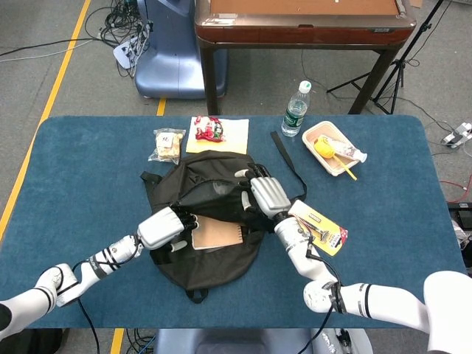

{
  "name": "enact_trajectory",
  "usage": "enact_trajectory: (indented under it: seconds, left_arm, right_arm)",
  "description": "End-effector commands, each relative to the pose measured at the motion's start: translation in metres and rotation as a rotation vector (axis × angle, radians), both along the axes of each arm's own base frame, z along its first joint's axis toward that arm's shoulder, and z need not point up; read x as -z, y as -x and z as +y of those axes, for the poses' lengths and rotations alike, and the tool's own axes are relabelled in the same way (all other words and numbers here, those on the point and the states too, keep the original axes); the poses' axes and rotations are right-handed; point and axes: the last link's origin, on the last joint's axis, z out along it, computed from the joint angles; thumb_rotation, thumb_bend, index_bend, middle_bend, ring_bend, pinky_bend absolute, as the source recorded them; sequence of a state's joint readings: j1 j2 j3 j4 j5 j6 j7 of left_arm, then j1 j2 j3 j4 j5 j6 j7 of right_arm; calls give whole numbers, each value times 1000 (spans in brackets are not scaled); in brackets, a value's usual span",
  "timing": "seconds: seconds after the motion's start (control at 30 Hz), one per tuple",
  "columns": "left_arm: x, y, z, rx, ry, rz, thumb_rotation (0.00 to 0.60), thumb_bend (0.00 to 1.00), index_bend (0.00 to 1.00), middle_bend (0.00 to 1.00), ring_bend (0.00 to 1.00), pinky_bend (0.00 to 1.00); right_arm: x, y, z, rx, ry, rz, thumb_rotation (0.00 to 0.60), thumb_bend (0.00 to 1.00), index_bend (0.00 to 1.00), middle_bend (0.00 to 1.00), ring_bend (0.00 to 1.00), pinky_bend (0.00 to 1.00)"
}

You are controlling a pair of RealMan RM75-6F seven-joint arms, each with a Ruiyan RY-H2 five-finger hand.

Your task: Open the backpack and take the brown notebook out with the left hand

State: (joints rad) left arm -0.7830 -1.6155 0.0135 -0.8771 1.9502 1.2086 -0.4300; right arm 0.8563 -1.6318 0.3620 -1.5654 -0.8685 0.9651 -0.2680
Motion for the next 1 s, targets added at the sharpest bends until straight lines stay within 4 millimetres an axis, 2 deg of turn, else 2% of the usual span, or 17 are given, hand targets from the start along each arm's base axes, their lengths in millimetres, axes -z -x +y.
enact_trajectory:
  seconds: [0.03, 0.37, 0.67, 1.0]
  left_arm:
    - [15, 1, 0, 68, -11, 45, 600, 245, 291, 289, 311, 408]
    - [33, 6, 4, 117, -40, 87, 600, 170, 161, 175, 192, 277]
    - [47, 4, 5, 134, -26, 113, 600, 169, 156, 167, 187, 272]
    - [51, 6, 11, 98, -25, 114, 600, 169, 156, 164, 183, 266]
  right_arm:
    - [0, 1, 0, 1, 2, 1, 600, 748, 629, 230, 0, 0]
    - [2, 7, -1, 20, -8, 8, 600, 748, 629, 230, 0, 0]
    - [0, 9, -2, 23, -4, 13, 600, 748, 629, 230, 0, 0]
    - [1, 12, -2, 30, -5, 16, 600, 748, 629, 230, 0, 0]
